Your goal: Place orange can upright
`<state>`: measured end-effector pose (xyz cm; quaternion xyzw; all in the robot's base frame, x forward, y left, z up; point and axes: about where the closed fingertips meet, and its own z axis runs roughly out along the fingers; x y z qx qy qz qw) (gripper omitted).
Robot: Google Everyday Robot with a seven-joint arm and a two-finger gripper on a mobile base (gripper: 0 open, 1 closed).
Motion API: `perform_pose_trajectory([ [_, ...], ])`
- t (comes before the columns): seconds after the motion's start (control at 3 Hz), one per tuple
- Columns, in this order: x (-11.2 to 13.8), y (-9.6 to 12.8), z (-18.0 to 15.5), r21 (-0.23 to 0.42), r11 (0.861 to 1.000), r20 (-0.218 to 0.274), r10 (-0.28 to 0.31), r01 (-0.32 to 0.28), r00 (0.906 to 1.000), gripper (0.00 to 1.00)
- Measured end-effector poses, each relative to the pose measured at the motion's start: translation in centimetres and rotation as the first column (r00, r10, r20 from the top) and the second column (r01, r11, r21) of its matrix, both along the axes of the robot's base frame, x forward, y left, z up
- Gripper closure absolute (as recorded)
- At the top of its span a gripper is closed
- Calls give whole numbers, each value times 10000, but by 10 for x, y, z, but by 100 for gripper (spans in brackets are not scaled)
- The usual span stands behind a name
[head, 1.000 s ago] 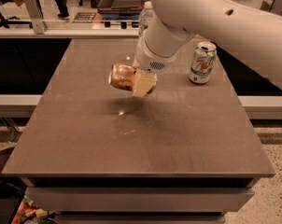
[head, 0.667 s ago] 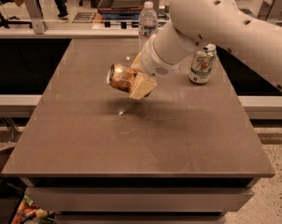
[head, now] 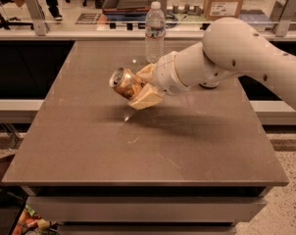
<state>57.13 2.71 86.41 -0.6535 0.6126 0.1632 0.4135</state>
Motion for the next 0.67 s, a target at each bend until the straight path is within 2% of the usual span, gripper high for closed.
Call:
perform_pose_trajectory([
  [0.33, -9, 1, -4, 1082, 9939, -4, -194, 194, 9998, 100],
  [0.67, -13, 1, -10, 2129, 9765, 167, -386, 342, 9991, 100],
])
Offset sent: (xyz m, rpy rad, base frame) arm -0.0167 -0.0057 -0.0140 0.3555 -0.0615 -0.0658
